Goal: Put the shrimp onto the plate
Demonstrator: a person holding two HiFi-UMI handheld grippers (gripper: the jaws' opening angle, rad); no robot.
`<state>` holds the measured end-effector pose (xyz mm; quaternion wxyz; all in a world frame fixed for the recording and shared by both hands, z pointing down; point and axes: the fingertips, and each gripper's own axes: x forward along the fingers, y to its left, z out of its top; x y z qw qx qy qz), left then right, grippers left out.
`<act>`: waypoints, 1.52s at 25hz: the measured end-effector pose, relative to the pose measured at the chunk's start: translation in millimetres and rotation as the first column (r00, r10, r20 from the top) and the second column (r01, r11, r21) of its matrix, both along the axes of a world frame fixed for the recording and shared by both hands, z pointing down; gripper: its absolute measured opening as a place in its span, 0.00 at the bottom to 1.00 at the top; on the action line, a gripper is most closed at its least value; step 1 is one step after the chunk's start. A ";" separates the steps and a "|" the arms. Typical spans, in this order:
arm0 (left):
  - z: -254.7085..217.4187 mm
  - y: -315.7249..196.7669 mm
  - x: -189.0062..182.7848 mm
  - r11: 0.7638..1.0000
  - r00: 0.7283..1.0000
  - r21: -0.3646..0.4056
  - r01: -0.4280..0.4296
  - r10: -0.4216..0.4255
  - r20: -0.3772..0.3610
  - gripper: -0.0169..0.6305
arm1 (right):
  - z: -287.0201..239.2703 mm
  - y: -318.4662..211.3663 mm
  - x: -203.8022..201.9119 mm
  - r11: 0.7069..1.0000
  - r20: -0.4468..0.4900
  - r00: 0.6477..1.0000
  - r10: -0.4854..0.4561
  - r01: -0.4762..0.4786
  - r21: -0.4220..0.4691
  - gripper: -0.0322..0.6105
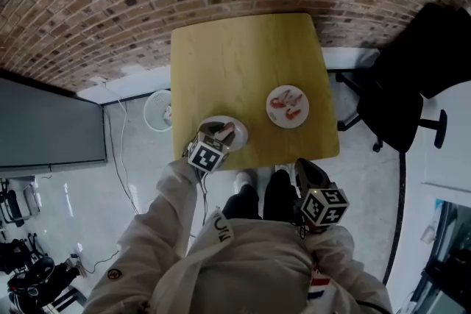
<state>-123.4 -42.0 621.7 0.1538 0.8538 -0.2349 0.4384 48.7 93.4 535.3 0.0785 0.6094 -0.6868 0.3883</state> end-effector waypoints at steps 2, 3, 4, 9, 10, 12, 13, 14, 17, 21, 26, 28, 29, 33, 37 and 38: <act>-4.1 -3.7 15.9 1.000 1.000 0.011 -0.006 0.006 -0.002 0.27 | -0.5 -5.9 11.1 1.000 0.008 1.000 -0.004 0.004 0.006 0.09; -5.4 -5.8 25.6 1.000 1.000 0.019 -0.010 0.010 -0.003 0.27 | 0.1 -8.4 18.0 1.000 0.011 1.000 -0.005 0.005 0.006 0.09; -6.5 -7.3 35.7 1.000 1.000 0.024 -0.014 0.014 -0.002 0.27 | 0.9 -10.3 25.5 1.000 0.014 1.000 -0.005 0.005 0.005 0.09; -3.8 -6.6 83.3 0.999 0.999 0.015 -0.038 0.038 0.020 0.27 | 3.1 -22.2 65.3 1.000 0.023 1.000 -0.008 0.008 0.003 0.09; -2.3 -6.8 92.3 0.999 0.999 0.015 -0.040 0.040 0.026 0.27 | 1.6 -25.8 73.8 1.000 0.023 1.000 -0.009 0.009 0.004 0.09; 0.2 -7.5 110.2 0.999 0.998 0.012 -0.043 0.042 0.038 0.27 | 1.8 -31.7 90.9 1.000 0.024 1.000 -0.013 0.013 0.004 0.09; 1.6 -8.4 118.7 0.999 0.998 0.012 -0.044 0.044 0.045 0.27 | 3.5 -34.0 99.2 1.000 0.025 1.000 -0.017 0.017 0.002 0.09; 3.5 -9.3 126.9 0.999 0.998 0.011 -0.045 0.044 0.049 0.27 | 4.9 -36.6 107.2 1.000 0.026 0.999 -0.021 0.021 0.000 0.09; 10.0 -12.1 147.1 0.999 0.998 0.004 -0.033 0.033 0.057 0.27 | 8.7 -44.0 129.6 0.999 0.027 0.999 -0.034 0.034 -0.005 0.09; 17.9 -15.8 165.3 1.000 0.997 -0.001 -0.017 0.017 0.076 0.27 | 15.4 -49.8 154.7 0.999 0.030 0.999 -0.044 0.044 -0.016 0.09; 27.2 -17.5 178.4 1.000 0.993 0.004 -0.022 0.021 0.118 0.27 | 24.1 -55.5 175.2 0.998 0.040 0.998 -0.055 0.056 -0.028 0.09; 29.5 -17.9 181.8 1.000 0.992 0.000 -0.018 0.018 0.128 0.27 | 26.8 -58.3 179.5 0.997 0.046 0.997 -0.062 0.063 -0.032 0.09; 31.0 -18.3 182.9 1.000 0.991 -0.002 -0.015 0.015 0.134 0.27 | 28.0 -59.5 180.7 0.997 0.050 0.997 -0.066 0.068 -0.034 0.09; 37.5 -18.1 184.5 1.000 0.986 -0.019 -0.008 0.011 0.167 0.27 | 30.4 -65.7 183.4 0.996 0.063 0.994 -0.085 0.087 -0.036 0.09; 44.1 -15.3 183.5 0.999 0.981 -0.041 -0.009 0.017 0.194 0.27 | 31.3 -73.1 185.5 0.995 0.068 0.993 -0.095 0.098 -0.036 0.09; 44.5 -14.9 184.4 0.999 0.981 -0.043 -0.009 0.017 0.194 0.27 | 31.9 -74.0 186.0 0.994 0.069 0.993 -0.097 0.100 -0.036 0.09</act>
